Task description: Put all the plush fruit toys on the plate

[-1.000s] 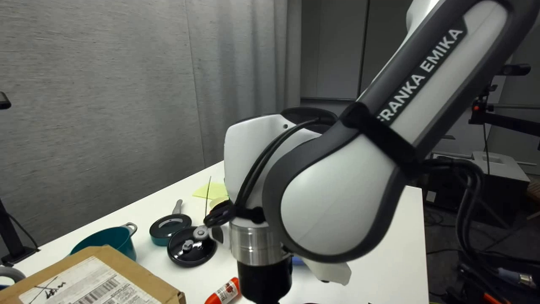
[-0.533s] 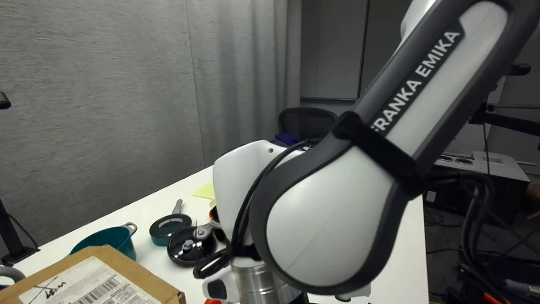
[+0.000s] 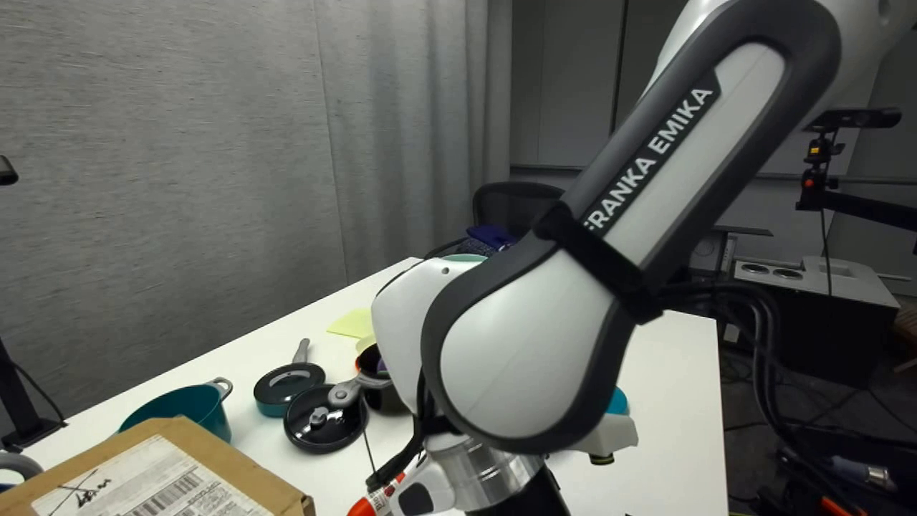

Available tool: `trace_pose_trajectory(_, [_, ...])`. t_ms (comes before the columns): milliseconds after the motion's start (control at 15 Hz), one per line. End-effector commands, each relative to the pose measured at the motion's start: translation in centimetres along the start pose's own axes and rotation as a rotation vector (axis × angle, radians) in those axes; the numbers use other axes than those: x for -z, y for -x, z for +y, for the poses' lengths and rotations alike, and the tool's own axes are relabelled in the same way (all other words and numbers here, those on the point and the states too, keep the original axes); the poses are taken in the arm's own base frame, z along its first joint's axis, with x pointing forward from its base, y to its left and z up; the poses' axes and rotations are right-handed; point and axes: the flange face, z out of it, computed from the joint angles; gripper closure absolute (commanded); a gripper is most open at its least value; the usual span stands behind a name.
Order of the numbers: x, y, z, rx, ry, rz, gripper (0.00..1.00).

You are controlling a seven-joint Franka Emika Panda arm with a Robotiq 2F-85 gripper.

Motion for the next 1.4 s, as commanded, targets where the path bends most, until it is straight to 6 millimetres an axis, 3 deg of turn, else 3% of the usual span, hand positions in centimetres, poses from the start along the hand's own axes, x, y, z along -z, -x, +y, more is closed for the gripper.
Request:
trace_pose_trajectory(0, [1.2, 0.9, 0.3, 0.047, 0.012, 0.018, 0.45])
trace_pose_trajectory(67, [1.3, 1.0, 0.3, 0.056, 0.014, 0.024, 0.52])
trace_pose_trajectory(133, [1.4, 1.1, 0.3, 0.061, 0.013, 0.032, 0.14])
trace_pose_trajectory(267, [1.6, 1.3, 0.3, 0.062, 0.014, 0.048, 0.15])
trace_pose_trajectory(400, [1.5, 0.6, 0.4, 0.05, 0.015, 0.063, 0.01])
trace_pose_trajectory(1333, [0.5, -0.8, 1.0, -0.038, -0.044, 0.144, 0.0])
